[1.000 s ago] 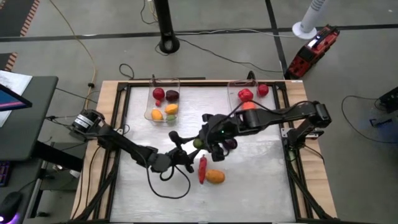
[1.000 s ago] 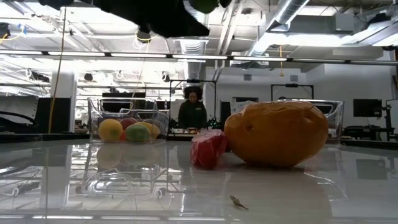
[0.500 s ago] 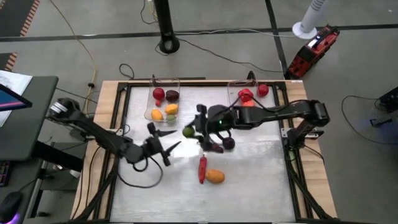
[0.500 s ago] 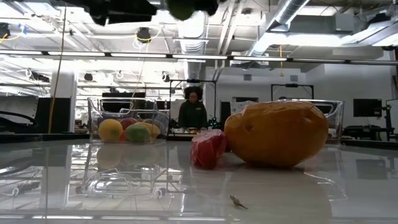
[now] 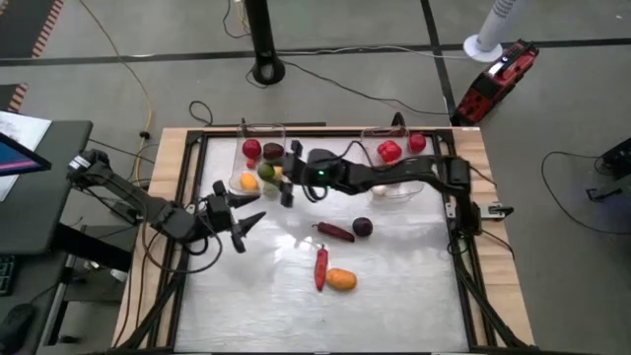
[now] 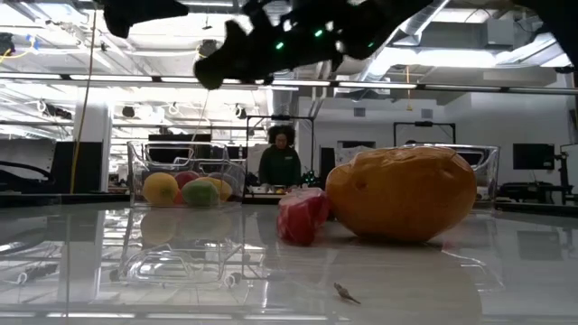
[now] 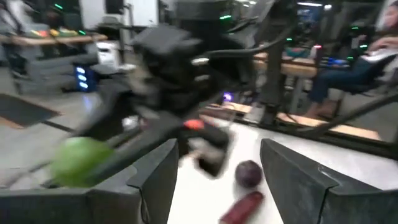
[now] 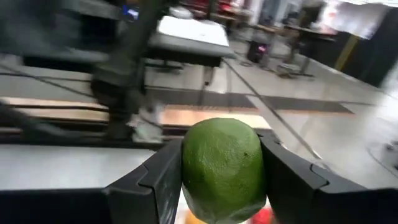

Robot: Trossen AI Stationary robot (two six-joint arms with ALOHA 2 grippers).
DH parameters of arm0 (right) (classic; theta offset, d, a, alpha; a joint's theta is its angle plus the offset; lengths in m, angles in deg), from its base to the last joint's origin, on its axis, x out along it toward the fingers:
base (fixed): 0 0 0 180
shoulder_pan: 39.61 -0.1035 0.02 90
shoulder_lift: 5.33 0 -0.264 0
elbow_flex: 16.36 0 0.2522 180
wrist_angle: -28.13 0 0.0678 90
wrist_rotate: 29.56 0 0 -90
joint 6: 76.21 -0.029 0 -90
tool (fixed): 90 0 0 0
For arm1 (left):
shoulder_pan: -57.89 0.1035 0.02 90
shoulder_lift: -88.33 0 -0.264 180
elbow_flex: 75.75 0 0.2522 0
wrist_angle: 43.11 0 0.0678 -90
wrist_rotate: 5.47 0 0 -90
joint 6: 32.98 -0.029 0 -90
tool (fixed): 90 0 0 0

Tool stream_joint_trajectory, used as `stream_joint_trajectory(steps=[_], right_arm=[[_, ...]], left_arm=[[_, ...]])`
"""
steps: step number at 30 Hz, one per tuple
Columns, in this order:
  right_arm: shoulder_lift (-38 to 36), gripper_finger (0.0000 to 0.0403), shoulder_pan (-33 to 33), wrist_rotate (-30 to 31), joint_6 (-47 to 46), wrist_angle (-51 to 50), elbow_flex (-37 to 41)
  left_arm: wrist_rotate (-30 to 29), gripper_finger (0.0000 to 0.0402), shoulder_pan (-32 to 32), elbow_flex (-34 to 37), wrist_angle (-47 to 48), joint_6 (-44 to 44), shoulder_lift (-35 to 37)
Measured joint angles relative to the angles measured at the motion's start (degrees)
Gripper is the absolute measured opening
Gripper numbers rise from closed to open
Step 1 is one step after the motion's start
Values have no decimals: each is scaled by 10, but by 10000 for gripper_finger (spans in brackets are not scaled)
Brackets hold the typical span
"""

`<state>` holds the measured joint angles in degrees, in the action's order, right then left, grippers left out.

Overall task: Sort produce into baskets
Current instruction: Put the lime into the left transparent bin, then put the top red chili pepper into the right transparent bin

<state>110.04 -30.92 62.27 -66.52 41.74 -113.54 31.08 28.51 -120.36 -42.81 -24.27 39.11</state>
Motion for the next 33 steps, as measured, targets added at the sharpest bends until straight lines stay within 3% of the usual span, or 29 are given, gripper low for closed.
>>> stream_joint_trajectory(steps=[4, 7, 12, 17, 21, 26, 33], right_arm=[[60, 219, 21, 35, -1, -22, -72], [108, 229, 37, 37, -2, -106, -142], [150, 287, 52, 3, -19, -268, -255], [134, 337, 57, -27, -31, -403, -298], [82, 338, 40, -25, -20, -544, -298], [21, 317, -22, 4, -14, -674, -226], [-120, 302, -115, 72, -39, -619, 9]], left_arm=[[12, 214, -10, 0, 22, 16, 9], [9, 214, -16, 0, 27, 16, 8], [7, 214, -22, 0, 45, 31, 5], [8, 214, -23, 0, 59, 55, 4], [30, 214, -26, 0, 74, 78, 4], [41, 214, -29, 0, 81, 82, 4], [41, 214, -29, 0, 88, 91, 4]])
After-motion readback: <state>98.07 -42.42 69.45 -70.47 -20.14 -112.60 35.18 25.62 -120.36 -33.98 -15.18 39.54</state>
